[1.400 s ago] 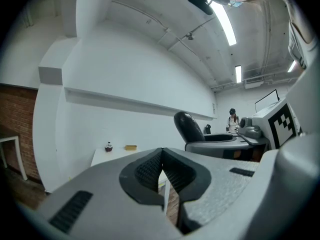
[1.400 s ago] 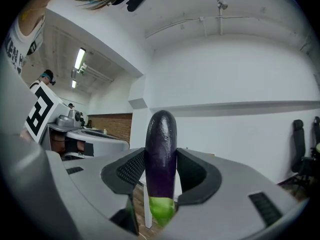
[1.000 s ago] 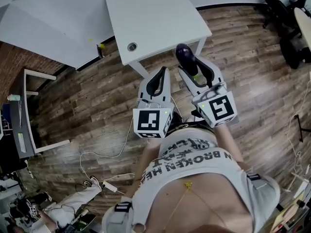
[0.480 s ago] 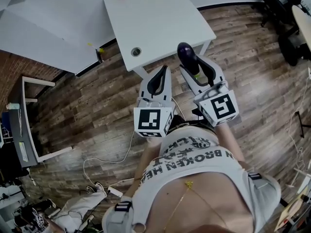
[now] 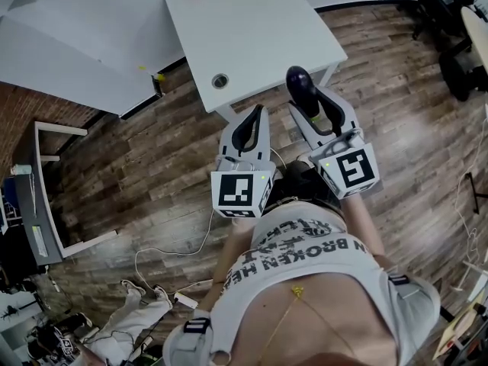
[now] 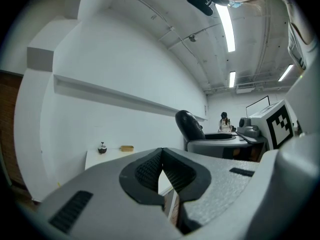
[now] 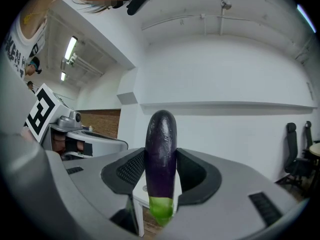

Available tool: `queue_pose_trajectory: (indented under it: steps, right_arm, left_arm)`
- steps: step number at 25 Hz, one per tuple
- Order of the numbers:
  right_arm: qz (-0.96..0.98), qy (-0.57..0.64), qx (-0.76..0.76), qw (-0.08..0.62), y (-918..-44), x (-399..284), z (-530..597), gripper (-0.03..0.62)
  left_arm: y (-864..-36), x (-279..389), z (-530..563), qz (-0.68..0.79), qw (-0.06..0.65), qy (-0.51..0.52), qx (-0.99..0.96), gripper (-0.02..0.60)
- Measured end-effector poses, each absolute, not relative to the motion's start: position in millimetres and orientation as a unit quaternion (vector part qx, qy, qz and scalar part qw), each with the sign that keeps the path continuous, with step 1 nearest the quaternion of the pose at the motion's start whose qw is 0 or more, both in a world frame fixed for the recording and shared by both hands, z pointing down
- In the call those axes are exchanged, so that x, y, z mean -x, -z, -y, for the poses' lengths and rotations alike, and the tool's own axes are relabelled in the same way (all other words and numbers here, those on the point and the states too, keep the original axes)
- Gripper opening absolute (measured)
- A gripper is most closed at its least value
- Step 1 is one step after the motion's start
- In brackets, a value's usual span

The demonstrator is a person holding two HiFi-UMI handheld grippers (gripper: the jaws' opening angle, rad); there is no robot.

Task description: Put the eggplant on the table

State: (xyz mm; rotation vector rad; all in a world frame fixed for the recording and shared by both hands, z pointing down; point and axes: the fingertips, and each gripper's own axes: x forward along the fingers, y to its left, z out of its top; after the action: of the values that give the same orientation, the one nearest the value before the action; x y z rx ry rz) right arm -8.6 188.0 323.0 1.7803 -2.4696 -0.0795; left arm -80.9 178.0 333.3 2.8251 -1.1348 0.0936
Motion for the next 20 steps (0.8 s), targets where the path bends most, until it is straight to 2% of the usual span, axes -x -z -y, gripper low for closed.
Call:
queue_pose_trajectory:
  steps: [8, 20]
  right_arm:
    - [0.812, 0.017, -0.582, 0.039, -325.8, -7.8, -150.5, 0.193]
    - [0.831, 0.007, -0.555, 0.047, -332.3, -53.6, -65.9, 0.195]
  left_arm:
    - [-336.3, 66.7, -144.3, 0.373, 0.045, -0.039, -0.926, 0.006]
    - [-335.9, 8.1, -65.5, 0.385, 0.043, -0.054, -0.920, 0.006]
